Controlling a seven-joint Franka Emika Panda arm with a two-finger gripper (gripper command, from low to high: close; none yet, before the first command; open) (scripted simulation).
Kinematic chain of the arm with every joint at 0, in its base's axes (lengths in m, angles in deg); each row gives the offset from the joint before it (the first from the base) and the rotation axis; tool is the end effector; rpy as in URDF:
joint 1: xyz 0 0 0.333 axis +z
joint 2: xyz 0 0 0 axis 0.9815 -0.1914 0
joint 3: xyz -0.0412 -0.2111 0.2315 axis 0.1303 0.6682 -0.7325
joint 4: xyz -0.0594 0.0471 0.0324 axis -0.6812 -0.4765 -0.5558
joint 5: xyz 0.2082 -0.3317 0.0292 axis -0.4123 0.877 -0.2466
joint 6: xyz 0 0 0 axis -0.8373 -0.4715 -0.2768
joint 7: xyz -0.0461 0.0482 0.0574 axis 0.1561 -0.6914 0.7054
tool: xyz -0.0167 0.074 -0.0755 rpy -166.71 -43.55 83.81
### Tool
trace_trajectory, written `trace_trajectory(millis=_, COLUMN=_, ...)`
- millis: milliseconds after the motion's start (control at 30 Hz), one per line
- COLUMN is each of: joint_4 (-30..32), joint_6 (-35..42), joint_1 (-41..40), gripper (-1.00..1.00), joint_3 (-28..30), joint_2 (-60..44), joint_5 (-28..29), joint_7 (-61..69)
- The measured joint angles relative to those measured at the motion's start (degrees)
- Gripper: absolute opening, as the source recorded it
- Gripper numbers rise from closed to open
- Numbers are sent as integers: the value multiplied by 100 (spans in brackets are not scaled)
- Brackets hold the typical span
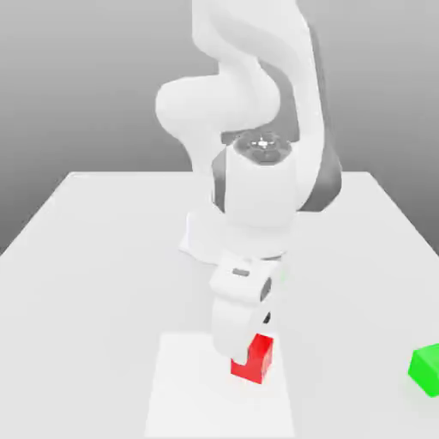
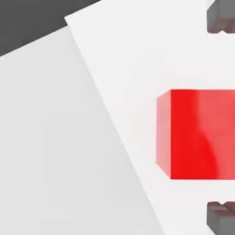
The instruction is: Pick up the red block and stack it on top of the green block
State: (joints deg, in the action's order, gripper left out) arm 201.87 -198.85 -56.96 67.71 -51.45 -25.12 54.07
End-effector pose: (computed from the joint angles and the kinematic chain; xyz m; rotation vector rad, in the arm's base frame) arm 0.3884 0.0502 0.1765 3.0870 0.5485 0.0246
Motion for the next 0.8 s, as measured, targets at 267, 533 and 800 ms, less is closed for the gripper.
trace_trajectory(millis=267, joint_4=-41, joint_6=-485, joint_1=-421, gripper=-100, joint_3=-551, joint_2=-606, joint_5=-516, joint_7=357)
trace_trajectory(millis=533, joint_4=-30, joint_6=-264, joint_1=-304, gripper=-100, joint_3=-365, joint_2=-337, joint_5=-255, joint_7=179)
trace_trajectory(millis=800, joint_4=71, joint_6=363, joint_1=-137, gripper=-100, joint_3=-31, joint_2=433, joint_5=440, joint_7=-325)
